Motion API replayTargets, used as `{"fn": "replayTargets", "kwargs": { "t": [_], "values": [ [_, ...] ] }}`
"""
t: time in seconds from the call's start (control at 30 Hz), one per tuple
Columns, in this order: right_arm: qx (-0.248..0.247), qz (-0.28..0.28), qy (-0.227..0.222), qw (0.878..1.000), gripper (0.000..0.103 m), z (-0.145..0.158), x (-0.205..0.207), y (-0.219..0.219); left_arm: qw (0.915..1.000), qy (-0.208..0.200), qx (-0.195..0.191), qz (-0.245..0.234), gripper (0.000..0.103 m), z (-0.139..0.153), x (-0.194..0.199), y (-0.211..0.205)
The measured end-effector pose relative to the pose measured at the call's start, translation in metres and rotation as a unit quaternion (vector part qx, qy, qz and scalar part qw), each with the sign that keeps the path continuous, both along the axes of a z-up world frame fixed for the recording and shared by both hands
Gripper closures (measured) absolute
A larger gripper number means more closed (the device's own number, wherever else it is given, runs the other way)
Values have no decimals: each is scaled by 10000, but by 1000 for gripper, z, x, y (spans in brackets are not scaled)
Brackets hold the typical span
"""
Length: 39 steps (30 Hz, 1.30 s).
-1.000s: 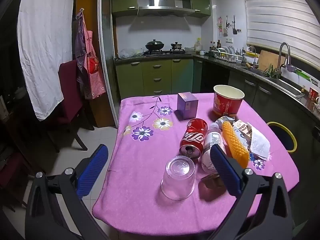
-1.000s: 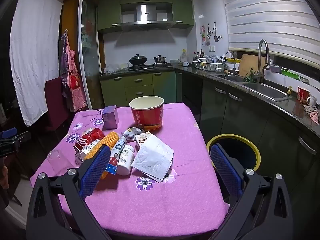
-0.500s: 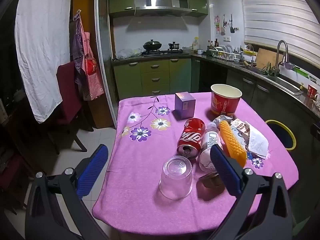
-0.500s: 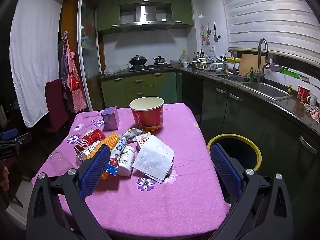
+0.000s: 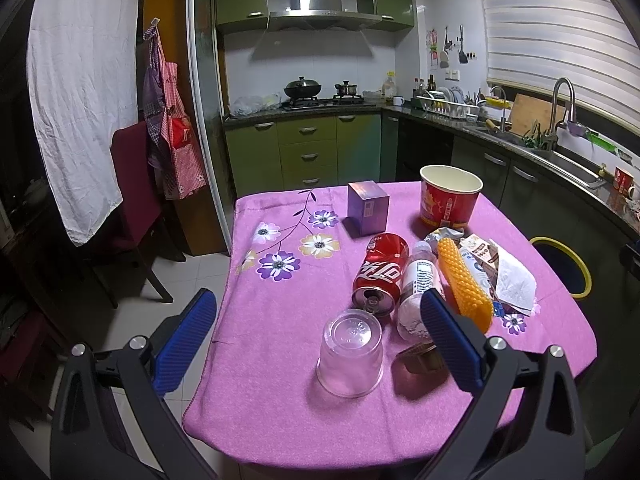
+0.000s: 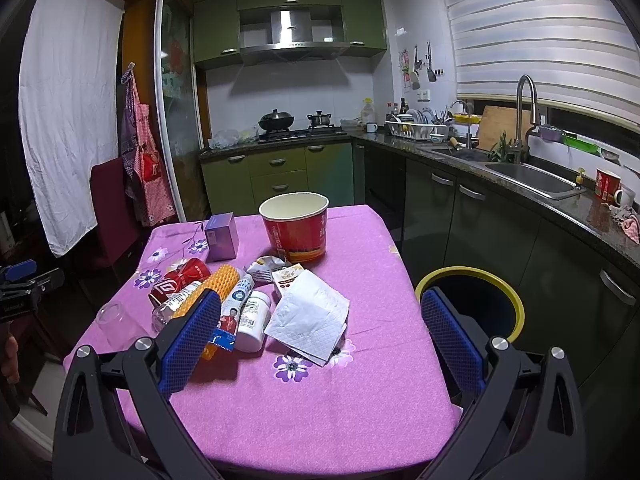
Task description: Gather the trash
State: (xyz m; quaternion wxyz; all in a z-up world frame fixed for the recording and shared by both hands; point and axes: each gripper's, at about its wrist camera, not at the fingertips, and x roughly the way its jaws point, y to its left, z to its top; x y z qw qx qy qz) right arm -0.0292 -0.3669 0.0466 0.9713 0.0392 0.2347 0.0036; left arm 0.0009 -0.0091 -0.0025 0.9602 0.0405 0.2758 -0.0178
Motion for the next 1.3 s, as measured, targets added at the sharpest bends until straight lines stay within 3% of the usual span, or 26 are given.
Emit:
{"fn": "replayTargets", "kwargs": {
  "t": [1.3],
  "values": [
    [20, 32, 115, 9999, 4, -9, 5, 2, 9999, 114, 54, -35, 6, -10, 2, -5]
  ]
}}
